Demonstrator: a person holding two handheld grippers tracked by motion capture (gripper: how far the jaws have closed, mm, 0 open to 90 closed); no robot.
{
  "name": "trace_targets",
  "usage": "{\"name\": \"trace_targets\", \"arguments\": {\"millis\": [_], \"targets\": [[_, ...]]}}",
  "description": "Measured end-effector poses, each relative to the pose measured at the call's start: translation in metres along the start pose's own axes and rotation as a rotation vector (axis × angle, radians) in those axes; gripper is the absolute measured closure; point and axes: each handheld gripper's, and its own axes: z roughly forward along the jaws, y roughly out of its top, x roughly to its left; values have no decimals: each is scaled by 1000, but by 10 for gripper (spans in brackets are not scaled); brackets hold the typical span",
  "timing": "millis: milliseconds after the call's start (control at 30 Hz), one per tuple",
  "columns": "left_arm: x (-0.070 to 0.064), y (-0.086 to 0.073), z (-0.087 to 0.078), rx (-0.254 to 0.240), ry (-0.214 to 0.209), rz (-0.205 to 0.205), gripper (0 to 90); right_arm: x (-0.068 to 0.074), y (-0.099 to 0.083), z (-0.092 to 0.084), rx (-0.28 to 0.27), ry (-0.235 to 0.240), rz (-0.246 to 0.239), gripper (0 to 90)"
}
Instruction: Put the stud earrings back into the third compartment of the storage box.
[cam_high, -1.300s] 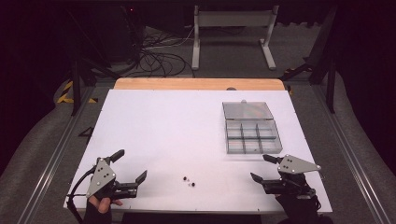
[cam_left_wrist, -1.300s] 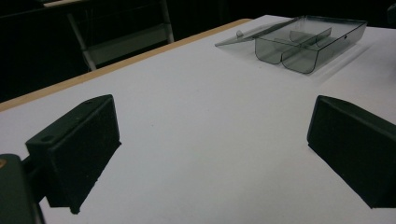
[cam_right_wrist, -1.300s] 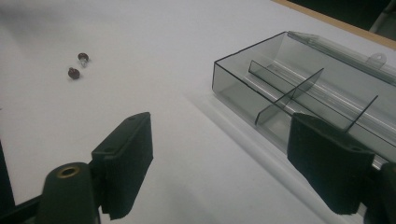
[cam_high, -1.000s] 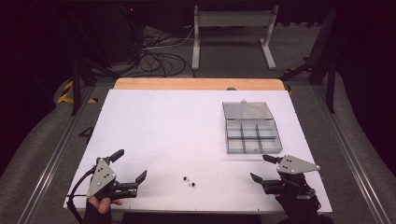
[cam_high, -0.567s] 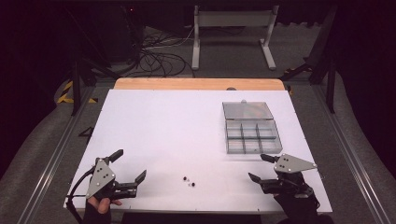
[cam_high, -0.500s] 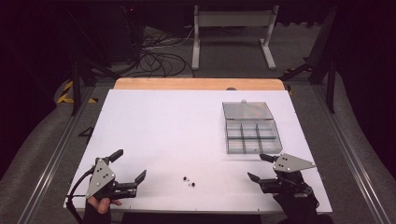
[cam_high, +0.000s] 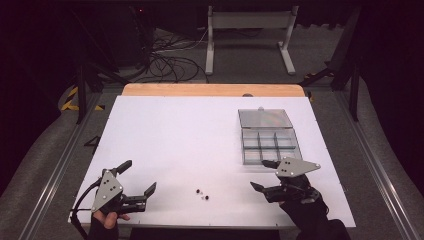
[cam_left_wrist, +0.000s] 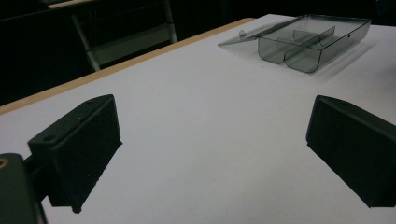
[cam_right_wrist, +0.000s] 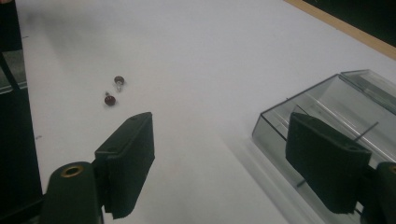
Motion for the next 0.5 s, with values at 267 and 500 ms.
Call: {"name": "trace_targets", "arguments": {"millis": [267,500], "targets": [[0,0,0,0,-1,-6,35,8,21,17,0,49,-37,250],[1,0,0,0,-4,-5,35,16,37,32,5,85,-67,253]]}}
